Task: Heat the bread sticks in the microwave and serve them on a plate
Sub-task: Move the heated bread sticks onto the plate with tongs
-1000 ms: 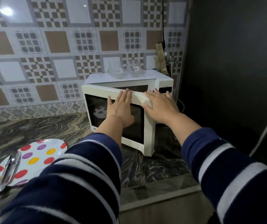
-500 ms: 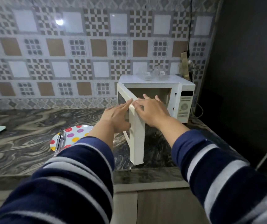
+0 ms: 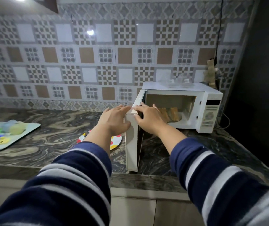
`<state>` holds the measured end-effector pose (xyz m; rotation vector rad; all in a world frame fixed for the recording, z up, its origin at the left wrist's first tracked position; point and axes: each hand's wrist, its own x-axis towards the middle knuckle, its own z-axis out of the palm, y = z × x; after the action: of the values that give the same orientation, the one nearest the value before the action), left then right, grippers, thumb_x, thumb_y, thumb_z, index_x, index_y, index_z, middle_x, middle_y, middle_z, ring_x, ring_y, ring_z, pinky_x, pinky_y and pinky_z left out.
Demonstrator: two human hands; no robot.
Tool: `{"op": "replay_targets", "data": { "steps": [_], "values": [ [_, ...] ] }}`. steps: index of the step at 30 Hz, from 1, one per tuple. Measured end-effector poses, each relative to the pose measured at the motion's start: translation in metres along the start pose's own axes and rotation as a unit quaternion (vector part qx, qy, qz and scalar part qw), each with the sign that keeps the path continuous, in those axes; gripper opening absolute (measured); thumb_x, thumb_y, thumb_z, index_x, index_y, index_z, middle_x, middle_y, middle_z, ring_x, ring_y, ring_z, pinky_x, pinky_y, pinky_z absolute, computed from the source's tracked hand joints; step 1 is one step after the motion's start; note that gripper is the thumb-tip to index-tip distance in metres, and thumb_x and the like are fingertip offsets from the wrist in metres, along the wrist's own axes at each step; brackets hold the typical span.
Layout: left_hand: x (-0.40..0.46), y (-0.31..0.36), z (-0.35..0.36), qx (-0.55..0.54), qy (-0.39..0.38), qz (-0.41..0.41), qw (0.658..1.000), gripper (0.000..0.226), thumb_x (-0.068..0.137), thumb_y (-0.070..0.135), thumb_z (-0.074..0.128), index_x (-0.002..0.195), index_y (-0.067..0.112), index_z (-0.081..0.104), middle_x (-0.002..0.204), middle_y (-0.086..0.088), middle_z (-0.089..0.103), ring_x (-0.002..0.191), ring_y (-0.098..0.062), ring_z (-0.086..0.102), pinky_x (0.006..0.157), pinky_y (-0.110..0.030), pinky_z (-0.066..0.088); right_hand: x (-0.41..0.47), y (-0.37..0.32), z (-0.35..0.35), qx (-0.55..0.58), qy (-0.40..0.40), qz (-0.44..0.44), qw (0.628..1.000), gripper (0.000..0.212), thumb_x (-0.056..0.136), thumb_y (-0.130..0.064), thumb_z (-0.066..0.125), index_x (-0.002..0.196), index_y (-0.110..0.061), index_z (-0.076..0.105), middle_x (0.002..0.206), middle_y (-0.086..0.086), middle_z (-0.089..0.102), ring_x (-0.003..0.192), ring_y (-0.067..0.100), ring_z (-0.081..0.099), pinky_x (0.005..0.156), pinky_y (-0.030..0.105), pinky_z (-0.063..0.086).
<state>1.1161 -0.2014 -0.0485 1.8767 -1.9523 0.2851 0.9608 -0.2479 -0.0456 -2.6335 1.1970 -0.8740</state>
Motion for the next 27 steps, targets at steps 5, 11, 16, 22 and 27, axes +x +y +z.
{"op": "replay_targets", "data": {
  "steps": [5, 11, 16, 22, 27],
  "values": [
    [0.033, 0.012, -0.023, -0.007, 0.044, 0.003, 0.999, 0.049, 0.096, 0.031, 0.037, 0.144, 0.024, 0.04, 0.154, 0.002, 0.033, 0.146, -0.012, 0.02, 0.119, -0.046, 0.014, 0.006, 0.03, -0.008, 0.019, 0.015, 0.069, 0.997, 0.046, 0.1, -0.037, 0.035, 0.145, -0.027, 0.038, 0.156, 0.002, 0.03, 0.147, 0.021, 0.017, 0.118, 0.045, 0.006],
    [0.088, 0.06, -0.025, 0.002, -0.018, 0.01, 1.0, 0.046, 0.095, 0.032, 0.043, 0.14, 0.025, 0.045, 0.154, -0.002, 0.033, 0.143, -0.02, 0.026, 0.113, -0.041, 0.024, 0.011, 0.092, -0.041, -0.089, -0.027, 0.187, 0.978, 0.051, 0.098, -0.048, 0.033, 0.146, -0.03, 0.034, 0.157, -0.001, 0.025, 0.147, 0.025, 0.012, 0.118, 0.049, 0.011],
    [0.135, 0.102, 0.005, -0.015, -0.055, 0.021, 0.998, 0.046, 0.091, 0.029, 0.047, 0.137, 0.027, 0.048, 0.144, -0.003, 0.043, 0.128, -0.025, 0.045, 0.105, -0.04, 0.04, 0.012, 0.15, -0.069, -0.112, -0.018, 0.223, 0.968, 0.05, 0.098, -0.046, 0.035, 0.144, -0.026, 0.039, 0.15, 0.003, 0.039, 0.142, 0.029, 0.026, 0.114, 0.048, 0.024],
    [0.191, 0.121, 0.068, -0.057, -0.083, -0.025, 0.995, 0.044, 0.09, 0.03, 0.049, 0.134, 0.029, 0.051, 0.141, 0.0, 0.049, 0.127, -0.023, 0.047, 0.105, -0.038, 0.04, 0.027, 0.229, -0.072, -0.081, -0.022, 0.24, 0.967, 0.049, 0.097, -0.043, 0.043, 0.141, -0.023, 0.044, 0.149, 0.006, 0.042, 0.136, 0.029, 0.037, 0.11, 0.042, 0.034],
    [0.228, 0.124, 0.123, -0.082, -0.098, -0.071, 0.989, 0.039, 0.091, 0.027, 0.052, 0.129, 0.023, 0.056, 0.134, -0.004, 0.054, 0.121, -0.025, 0.052, 0.102, -0.042, 0.044, 0.058, 0.291, -0.049, -0.049, -0.053, 0.232, 0.97, 0.047, 0.097, -0.038, 0.043, 0.14, -0.021, 0.045, 0.144, 0.008, 0.047, 0.129, 0.029, 0.045, 0.105, 0.038, 0.038]
  ]
}}
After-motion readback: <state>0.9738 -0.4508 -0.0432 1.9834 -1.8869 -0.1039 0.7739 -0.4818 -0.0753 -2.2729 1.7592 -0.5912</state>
